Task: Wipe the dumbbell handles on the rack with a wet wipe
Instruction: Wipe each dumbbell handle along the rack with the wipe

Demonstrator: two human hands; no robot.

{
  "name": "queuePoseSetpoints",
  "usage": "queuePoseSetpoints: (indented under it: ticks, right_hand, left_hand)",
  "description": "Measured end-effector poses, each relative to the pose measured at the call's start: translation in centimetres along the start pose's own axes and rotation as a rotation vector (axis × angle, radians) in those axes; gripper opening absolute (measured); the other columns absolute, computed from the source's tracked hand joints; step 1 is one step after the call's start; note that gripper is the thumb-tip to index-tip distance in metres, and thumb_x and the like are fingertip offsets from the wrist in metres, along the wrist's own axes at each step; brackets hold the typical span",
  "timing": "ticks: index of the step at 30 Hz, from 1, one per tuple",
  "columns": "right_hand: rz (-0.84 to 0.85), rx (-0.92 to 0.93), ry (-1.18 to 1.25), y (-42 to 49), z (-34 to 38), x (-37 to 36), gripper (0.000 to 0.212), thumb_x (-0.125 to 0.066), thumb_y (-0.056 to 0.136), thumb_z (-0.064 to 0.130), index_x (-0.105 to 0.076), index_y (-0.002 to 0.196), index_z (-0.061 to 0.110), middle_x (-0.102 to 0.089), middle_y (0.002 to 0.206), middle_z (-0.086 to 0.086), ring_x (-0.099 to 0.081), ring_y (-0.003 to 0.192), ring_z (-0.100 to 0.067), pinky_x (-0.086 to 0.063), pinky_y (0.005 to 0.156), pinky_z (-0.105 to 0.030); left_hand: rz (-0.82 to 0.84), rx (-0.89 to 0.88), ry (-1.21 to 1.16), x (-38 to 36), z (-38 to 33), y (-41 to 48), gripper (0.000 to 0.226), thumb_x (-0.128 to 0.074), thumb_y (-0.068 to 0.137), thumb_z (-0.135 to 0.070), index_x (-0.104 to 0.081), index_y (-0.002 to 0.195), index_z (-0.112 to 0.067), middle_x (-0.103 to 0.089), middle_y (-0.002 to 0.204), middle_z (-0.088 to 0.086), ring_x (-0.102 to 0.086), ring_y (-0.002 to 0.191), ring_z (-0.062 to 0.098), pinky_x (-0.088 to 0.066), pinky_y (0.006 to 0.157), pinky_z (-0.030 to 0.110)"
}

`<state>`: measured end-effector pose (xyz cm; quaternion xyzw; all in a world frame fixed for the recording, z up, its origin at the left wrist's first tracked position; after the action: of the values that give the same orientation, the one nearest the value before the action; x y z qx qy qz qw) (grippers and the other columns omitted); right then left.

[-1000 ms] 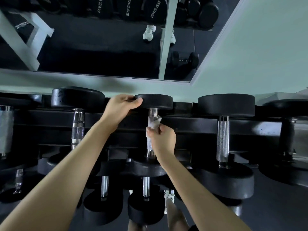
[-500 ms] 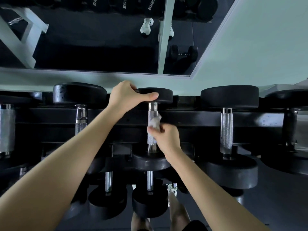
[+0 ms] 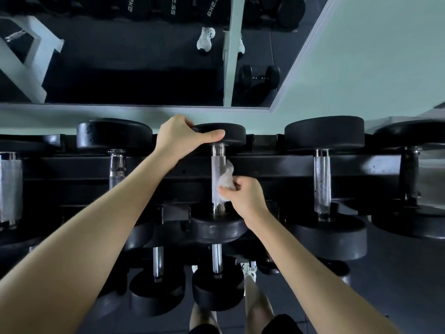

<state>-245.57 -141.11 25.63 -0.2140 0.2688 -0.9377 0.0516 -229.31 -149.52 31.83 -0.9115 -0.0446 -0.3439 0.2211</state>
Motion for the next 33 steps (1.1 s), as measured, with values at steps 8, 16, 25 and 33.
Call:
queuePoseSetpoints:
  ticks: [8, 16, 25, 33]
  right_hand:
    - [-0.077, 0.135, -0.674, 0.6, 2.1, 1.5, 0.018, -0.061, 0.086, 0.01, -0.06, 0.103, 0.006, -0.067, 0.103, -0.007, -0.063, 0.097, -0.024, -0.04, 0.067, -0.026]
    - [0.113, 0.141, -0.106, -0.8, 0.8, 2.2, 0.042, -0.061, 0.088, 0.004, -0.056, 0.129, 0.01, -0.062, 0.124, 0.002, -0.058, 0.102, -0.003, -0.044, 0.085, -0.009]
    - [-0.095, -0.095, 0.16, -0.5, 0.6, -2.0, 0.028, -0.064, 0.088, 0.024, -0.065, 0.113, 0.01, -0.069, 0.103, 0.001, -0.063, 0.095, -0.011, -0.046, 0.077, -0.018]
    - [-0.217, -0.116, 0.254, 0.5, 2.1, -3.4, 0.015, -0.056, 0.091, 0.013, -0.055, 0.076, 0.016, -0.061, 0.078, 0.003, -0.062, 0.077, -0.014, -0.05, 0.076, -0.025]
  left_hand:
    - [0.021, -0.006, 0.001, -0.2, -0.2, -0.1, 0.057, -0.076, 0.061, -0.061, -0.051, 0.084, -0.015, -0.051, 0.077, -0.007, -0.045, 0.065, 0.005, -0.04, 0.064, 0.025]
    - [0.037, -0.008, -0.008, -0.2, -0.2, -0.1, 0.056, -0.076, 0.062, -0.06, -0.049, 0.086, -0.016, -0.05, 0.079, -0.007, -0.042, 0.064, 0.003, -0.038, 0.061, 0.022]
    - [0.001, -0.001, -0.002, -0.5, 0.0, 0.2, 0.07, -0.076, 0.06, -0.063, -0.057, 0.102, -0.01, -0.055, 0.085, -0.009, -0.048, 0.072, 0.003, -0.045, 0.068, 0.023]
    - [-0.022, -0.001, -0.012, -0.6, 0.3, 0.5, 0.068, -0.076, 0.061, -0.061, -0.056, 0.101, -0.011, -0.05, 0.082, -0.014, -0.044, 0.071, 0.001, -0.041, 0.066, 0.02]
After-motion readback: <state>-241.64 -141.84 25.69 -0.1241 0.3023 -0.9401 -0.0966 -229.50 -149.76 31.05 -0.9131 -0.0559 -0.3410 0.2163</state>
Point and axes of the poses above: each hand's wrist, its own y-axis towards the middle knuckle, its own x-axis out of the back of the hand, z = x × y, the point moved 3 cm from there along y, towards the middle knuckle
